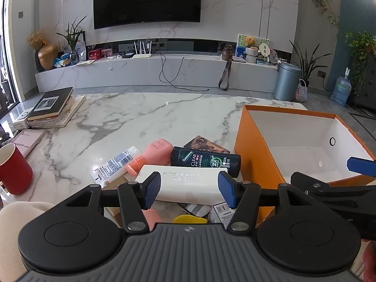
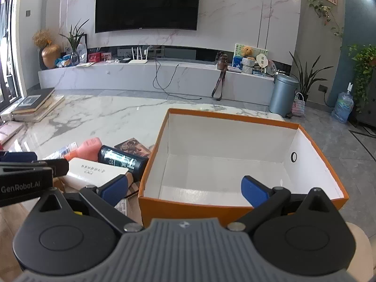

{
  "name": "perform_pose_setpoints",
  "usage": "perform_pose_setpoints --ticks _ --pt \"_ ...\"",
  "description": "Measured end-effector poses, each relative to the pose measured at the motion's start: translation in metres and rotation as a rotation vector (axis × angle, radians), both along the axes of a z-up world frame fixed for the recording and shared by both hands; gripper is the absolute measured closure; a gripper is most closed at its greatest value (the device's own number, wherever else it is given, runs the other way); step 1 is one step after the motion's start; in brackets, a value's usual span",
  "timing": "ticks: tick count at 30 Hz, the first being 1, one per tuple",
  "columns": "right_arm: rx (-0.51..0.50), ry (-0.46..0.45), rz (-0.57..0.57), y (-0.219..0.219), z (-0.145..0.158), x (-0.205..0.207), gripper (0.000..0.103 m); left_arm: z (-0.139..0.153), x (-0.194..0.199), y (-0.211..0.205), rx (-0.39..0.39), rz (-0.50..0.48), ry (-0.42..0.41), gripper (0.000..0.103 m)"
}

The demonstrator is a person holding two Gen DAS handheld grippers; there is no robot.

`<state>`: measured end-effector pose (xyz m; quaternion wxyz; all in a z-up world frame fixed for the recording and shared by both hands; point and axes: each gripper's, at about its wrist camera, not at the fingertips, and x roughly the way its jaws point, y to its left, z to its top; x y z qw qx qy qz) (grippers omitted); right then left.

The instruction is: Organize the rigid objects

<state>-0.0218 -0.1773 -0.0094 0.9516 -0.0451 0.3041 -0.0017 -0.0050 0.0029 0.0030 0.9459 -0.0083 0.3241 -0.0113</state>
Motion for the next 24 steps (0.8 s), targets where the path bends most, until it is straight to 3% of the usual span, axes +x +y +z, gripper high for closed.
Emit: perform_pose_setpoints --ticks 24 --pt "-0.032 0.006 0.013 0.0027 -0.0001 -0.0006 0.002 -0.0035 0.0001 -0.0012 0.006 -0.003 0.001 0.036"
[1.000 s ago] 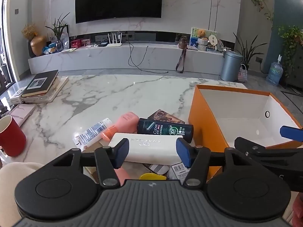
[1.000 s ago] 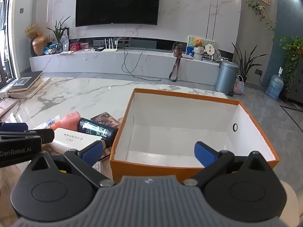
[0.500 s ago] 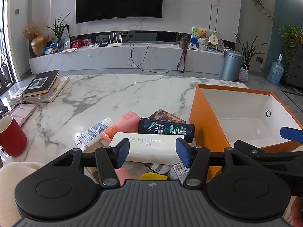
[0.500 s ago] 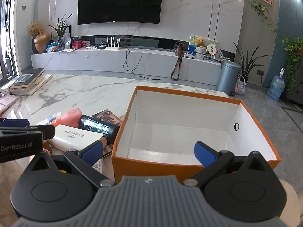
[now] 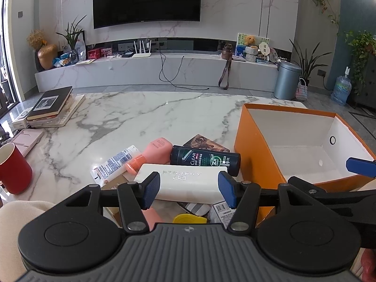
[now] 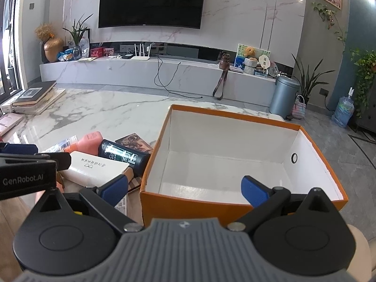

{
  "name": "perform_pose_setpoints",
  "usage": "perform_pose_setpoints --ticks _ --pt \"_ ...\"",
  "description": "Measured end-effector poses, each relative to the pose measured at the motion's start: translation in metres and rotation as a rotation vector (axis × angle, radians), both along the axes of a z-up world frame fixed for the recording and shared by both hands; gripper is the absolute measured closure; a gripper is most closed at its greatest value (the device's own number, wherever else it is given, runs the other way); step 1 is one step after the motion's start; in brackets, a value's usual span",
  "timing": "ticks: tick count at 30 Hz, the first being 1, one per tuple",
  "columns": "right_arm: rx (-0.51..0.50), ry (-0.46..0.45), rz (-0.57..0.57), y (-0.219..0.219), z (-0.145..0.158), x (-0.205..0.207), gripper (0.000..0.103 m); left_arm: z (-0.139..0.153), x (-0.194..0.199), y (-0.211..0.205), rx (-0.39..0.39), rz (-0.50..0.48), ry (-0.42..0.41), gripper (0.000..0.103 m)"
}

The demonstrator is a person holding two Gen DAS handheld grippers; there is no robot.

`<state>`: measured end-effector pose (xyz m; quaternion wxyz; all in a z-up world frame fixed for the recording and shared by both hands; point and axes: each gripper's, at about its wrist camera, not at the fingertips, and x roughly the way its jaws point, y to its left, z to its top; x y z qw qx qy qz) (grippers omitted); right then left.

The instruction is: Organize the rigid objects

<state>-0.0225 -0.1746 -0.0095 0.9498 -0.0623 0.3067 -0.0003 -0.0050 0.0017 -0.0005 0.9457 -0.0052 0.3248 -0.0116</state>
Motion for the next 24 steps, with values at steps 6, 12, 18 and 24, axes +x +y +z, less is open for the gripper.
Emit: perform_pose_setpoints --ticks 6,12,18,24 --pt "-0.004 0.001 0.001 0.0003 -0.0003 -0.0002 0.002 -0.0001 0.0000 -0.0001 0.000 0.001 0.001 0.036" --pt "-0.010 0.003 0.005 0.0011 -0.0006 0.0005 0.002 -0.0003 -0.0001 -0.0001 0.000 0.000 0.001 0.036" --pt "-0.012 0.003 0.005 0.0012 -0.0013 0.0004 0.002 -0.0005 -0.0002 0.0000 0.000 0.001 0.001 0.036" --pt "-0.007 0.004 0.009 0.0005 -0.0012 0.0008 0.002 -0.0026 0.0020 0.0010 0.002 -0.012 0.026 0.036"
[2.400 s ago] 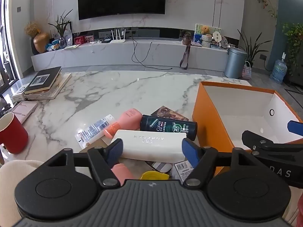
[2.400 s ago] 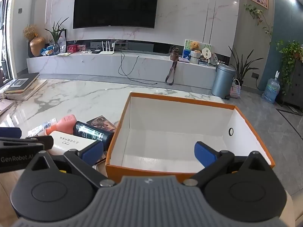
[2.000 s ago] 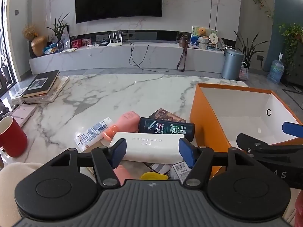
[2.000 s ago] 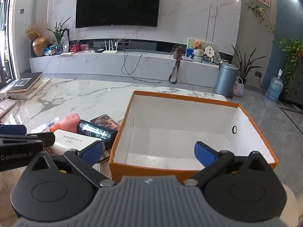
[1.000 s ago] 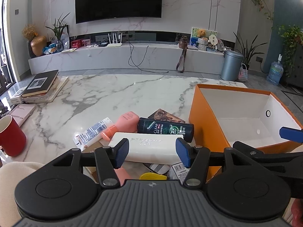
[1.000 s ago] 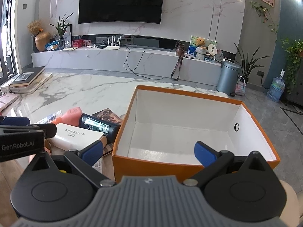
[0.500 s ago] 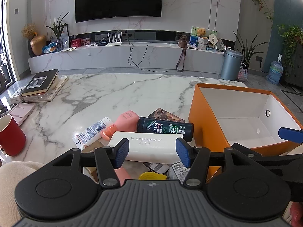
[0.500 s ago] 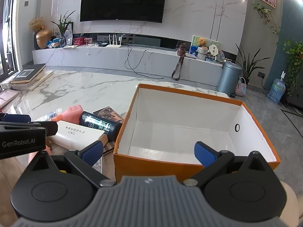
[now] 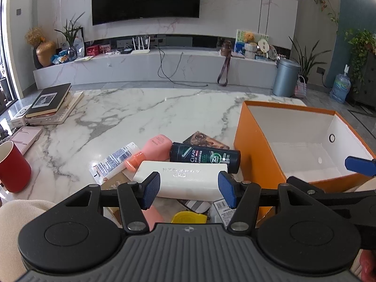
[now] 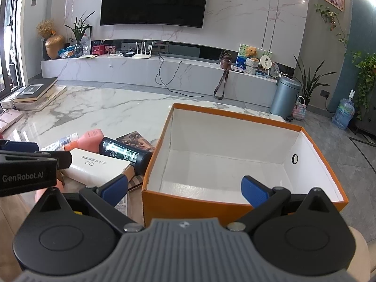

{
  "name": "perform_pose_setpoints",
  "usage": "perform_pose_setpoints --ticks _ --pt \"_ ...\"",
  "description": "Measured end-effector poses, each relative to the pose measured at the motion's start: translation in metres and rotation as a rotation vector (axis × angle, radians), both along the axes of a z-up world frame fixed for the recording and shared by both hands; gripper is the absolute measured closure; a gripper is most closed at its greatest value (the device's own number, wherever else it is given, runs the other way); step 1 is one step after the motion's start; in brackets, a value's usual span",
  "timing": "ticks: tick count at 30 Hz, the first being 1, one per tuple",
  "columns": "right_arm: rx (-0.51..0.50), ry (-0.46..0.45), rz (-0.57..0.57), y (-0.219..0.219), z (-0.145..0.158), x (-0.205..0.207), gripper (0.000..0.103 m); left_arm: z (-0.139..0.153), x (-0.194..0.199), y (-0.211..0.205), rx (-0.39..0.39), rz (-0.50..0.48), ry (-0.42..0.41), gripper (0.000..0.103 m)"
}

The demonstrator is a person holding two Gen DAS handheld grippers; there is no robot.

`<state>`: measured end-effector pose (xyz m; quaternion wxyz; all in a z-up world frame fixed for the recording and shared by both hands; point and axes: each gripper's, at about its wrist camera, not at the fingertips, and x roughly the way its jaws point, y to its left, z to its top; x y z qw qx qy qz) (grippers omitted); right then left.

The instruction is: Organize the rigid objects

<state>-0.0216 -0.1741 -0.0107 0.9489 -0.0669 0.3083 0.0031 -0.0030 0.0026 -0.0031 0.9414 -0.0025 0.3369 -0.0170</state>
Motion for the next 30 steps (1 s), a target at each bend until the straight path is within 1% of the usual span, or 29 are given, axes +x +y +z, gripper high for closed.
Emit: perform_pose_setpoints --ticks 3,5,7,8,9,10,11,13,16,18,19,21,22,24,25,26,29,30 --pt "0.003 -0.006 0.021 0.001 0.001 0.001 0.002 0.000 0.003 0.005 0.005 -0.021 0.023 0.036" --pt "-0.003 -0.009 0.045 0.002 0.002 0.002 0.006 0.002 0.005 0.011 0.000 -0.035 0.038 0.041" --pt "-0.007 -0.004 0.076 0.005 0.003 0.005 0.015 0.002 0.009 0.018 -0.013 -0.042 0.065 0.049" --pt "-0.008 0.001 0.090 0.007 0.003 0.006 0.016 0.003 0.012 0.022 -0.015 -0.043 0.079 0.052" --pt "-0.007 0.006 0.108 0.009 0.003 0.008 0.020 0.003 0.015 0.026 -0.013 -0.043 0.093 0.057" --pt "-0.007 0.009 0.127 0.012 0.002 0.009 0.023 0.003 0.017 0.030 -0.010 -0.043 0.108 0.059" --pt "-0.009 0.012 0.147 0.014 0.002 0.011 0.024 0.004 0.020 0.034 -0.011 -0.044 0.123 0.060" --pt "-0.021 0.018 0.188 0.021 0.001 0.015 0.030 0.003 0.025 0.040 -0.012 -0.059 0.168 0.060" --pt "-0.022 0.051 0.259 0.032 0.000 0.023 0.033 0.000 0.035 0.044 -0.013 -0.118 0.263 0.060" --pt "-0.035 0.088 0.326 0.041 -0.002 0.030 0.035 -0.003 0.040 0.043 0.014 -0.158 0.310 0.058" --pt "-0.043 0.112 0.364 0.045 -0.003 0.034 0.038 -0.006 0.043 0.042 0.034 -0.179 0.342 0.058" --pt "-0.072 0.182 0.429 0.053 -0.006 0.047 0.042 -0.012 0.050 0.045 0.036 -0.168 0.397 0.056" --pt "-0.085 0.223 0.448 0.055 -0.008 0.054 0.043 -0.015 0.054 0.048 0.028 -0.156 0.429 0.053" --pt "-0.092 0.293 0.474 0.060 -0.013 0.065 0.046 -0.022 0.063 0.055 -0.017 -0.127 0.503 0.049" --pt "-0.092 0.331 0.492 0.062 -0.015 0.072 0.049 -0.025 0.066 0.058 -0.038 -0.118 0.539 0.048" --pt "-0.096 0.361 0.507 0.065 -0.017 0.077 0.049 -0.029 0.070 0.060 -0.059 -0.104 0.576 0.048" --pt "-0.116 0.472 0.545 0.074 -0.023 0.091 0.050 -0.037 0.080 0.065 -0.079 -0.065 0.632 0.048" --pt "-0.134 0.498 0.537 0.077 -0.025 0.095 0.050 -0.039 0.082 0.065 -0.080 -0.049 0.643 0.045"
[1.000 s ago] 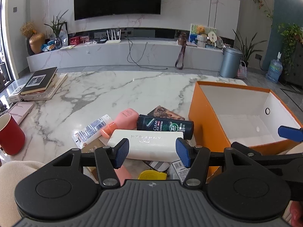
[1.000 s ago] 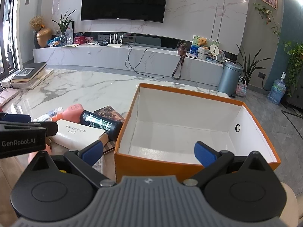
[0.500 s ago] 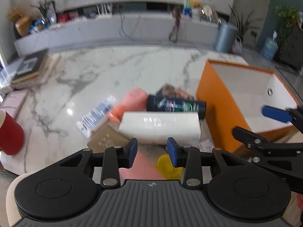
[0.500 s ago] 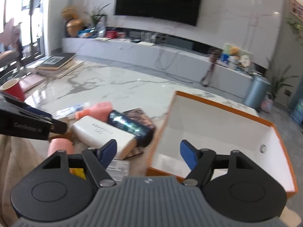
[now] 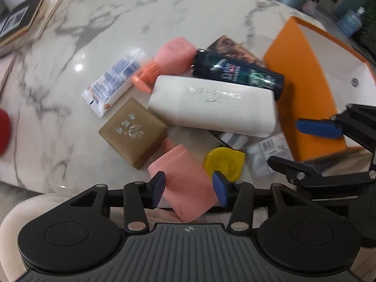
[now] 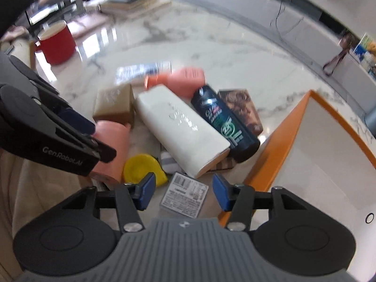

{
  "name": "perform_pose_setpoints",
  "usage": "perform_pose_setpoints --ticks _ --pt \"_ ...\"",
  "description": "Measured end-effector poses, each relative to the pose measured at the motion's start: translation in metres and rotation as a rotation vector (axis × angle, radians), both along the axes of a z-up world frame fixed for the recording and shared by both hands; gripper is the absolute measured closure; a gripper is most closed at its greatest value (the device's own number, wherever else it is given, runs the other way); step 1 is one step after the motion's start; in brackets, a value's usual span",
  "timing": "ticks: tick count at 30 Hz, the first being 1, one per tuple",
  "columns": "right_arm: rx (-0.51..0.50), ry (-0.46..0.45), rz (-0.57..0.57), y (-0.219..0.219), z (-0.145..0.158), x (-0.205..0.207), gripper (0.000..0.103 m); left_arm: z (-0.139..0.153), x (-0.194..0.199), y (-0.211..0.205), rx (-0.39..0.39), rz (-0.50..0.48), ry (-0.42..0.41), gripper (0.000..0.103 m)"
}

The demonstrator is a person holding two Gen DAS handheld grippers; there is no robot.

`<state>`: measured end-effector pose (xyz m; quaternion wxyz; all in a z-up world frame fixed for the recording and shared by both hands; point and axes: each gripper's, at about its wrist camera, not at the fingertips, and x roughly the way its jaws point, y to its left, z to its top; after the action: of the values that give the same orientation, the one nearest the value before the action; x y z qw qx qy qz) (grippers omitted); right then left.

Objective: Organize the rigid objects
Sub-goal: 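Grasp the pink cup-shaped bottle with the left tool while the right grasps the small labeled box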

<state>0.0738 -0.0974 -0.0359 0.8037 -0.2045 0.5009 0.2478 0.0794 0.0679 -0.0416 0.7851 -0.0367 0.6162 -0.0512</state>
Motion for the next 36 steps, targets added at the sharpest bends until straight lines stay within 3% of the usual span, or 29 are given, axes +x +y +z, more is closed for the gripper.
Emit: perform_pose_setpoints --ticks 5,12,16,25,30,36 --pt "-0.044 0.097 -0.030 0.011 -0.007 0.014 0.050 -0.006 0.008 0.002 0.002 0.036 0.029 0.043" --pt "-0.132 0.133 -0.076 0.023 -0.013 0.016 0.051 -0.012 0.012 0.001 0.008 0.021 0.038 0.037" --pt "-0.218 0.124 0.003 0.035 -0.016 0.009 0.058 -0.021 0.012 -0.003 0.002 0.001 0.055 0.031" --pt "-0.345 0.208 0.120 0.042 -0.033 0.028 0.043 -0.026 0.012 -0.004 0.007 -0.010 0.057 0.033" --pt "-0.350 0.294 0.102 0.044 -0.044 0.039 0.046 -0.031 0.013 -0.007 0.020 -0.013 0.056 0.037" --pt "-0.337 0.295 0.094 0.041 -0.046 0.044 0.049 -0.032 0.015 -0.007 0.027 -0.018 0.026 0.040"
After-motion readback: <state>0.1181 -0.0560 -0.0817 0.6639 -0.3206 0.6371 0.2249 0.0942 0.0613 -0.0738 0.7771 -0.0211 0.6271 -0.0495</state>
